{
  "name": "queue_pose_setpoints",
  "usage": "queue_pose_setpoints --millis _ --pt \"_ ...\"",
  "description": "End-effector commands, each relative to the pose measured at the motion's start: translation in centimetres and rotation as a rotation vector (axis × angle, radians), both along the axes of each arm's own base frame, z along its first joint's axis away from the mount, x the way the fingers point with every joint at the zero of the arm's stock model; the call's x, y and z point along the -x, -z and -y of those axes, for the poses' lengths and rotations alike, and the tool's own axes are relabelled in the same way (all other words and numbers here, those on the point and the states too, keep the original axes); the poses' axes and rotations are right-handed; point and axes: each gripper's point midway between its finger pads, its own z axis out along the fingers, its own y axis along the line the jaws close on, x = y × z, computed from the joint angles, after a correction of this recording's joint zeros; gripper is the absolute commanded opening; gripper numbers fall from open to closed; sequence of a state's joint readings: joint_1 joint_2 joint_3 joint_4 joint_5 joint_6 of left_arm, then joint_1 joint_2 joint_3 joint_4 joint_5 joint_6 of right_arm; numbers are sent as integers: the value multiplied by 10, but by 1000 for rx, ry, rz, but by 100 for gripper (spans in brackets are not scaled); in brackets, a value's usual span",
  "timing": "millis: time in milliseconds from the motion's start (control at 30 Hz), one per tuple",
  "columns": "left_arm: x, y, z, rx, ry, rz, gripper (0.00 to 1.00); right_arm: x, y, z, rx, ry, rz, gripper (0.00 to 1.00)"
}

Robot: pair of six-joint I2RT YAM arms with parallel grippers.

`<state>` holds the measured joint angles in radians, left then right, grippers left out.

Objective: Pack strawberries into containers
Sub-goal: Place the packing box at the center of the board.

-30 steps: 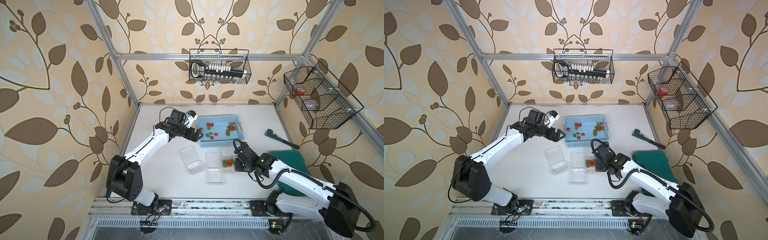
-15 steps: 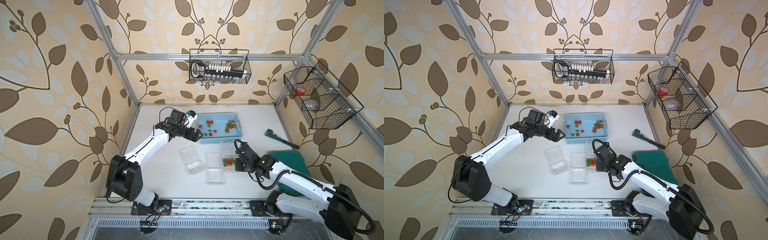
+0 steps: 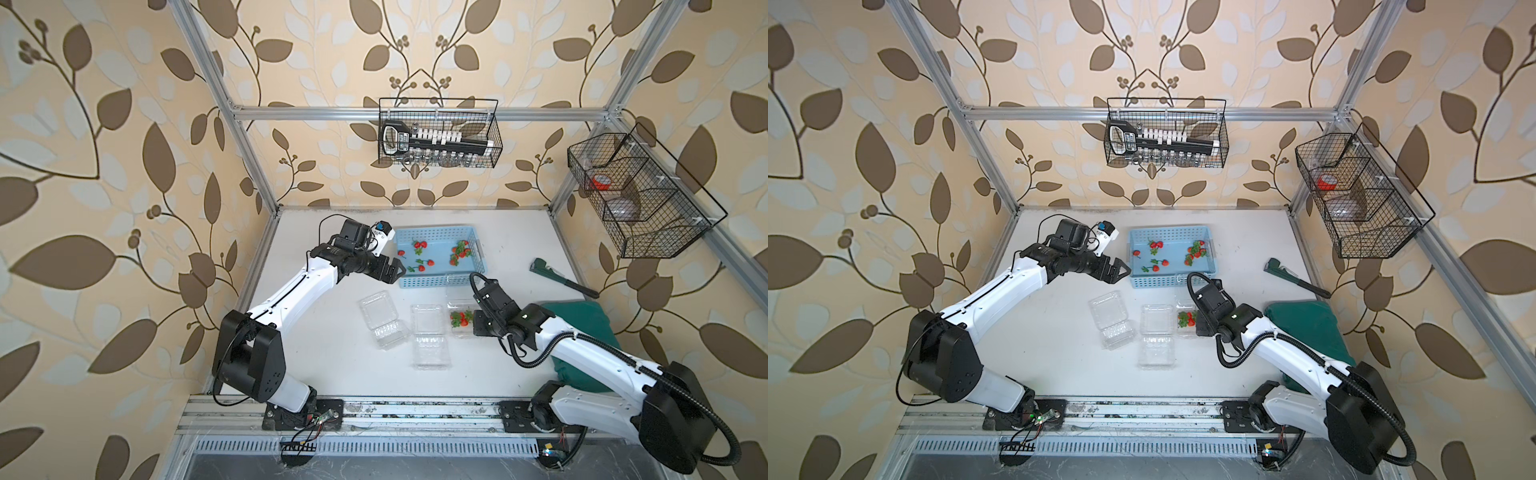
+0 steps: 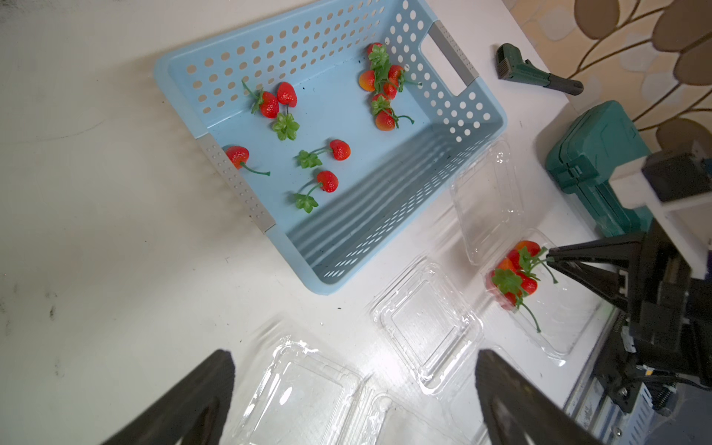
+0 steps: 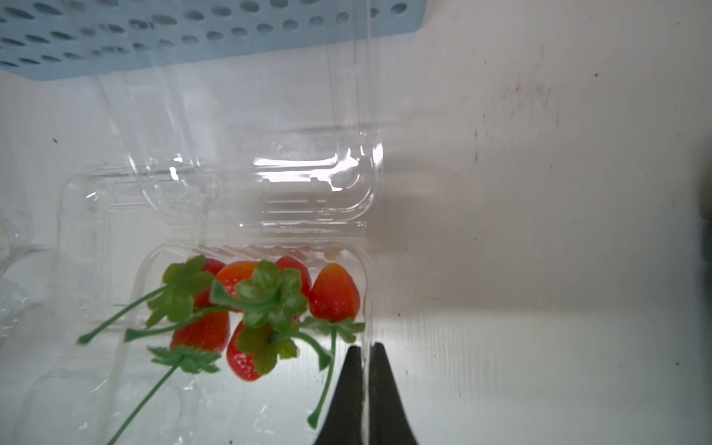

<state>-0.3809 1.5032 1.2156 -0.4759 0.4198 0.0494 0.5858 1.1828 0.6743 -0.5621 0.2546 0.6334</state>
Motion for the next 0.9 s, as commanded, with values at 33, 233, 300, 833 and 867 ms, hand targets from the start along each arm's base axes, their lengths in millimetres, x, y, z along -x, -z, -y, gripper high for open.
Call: queue_pose_setpoints --millis 33,233,300,833,867 --pt "0 -18 6 18 26 41 99 -32 -7 -6 -10 -20 73 1" --pt "0 -20 6 20 27 50 99 -41 14 -4 0 -20 55 1" --pt "1 -23 7 27 32 54 99 -42 19 -3 6 -17 52 2" --pt "9 -41 46 59 76 52 99 -51 26 -2 -10 -9 71 29" --pt "10 -41 50 62 81 51 99 -51 19 -2 -20 -4 84 30"
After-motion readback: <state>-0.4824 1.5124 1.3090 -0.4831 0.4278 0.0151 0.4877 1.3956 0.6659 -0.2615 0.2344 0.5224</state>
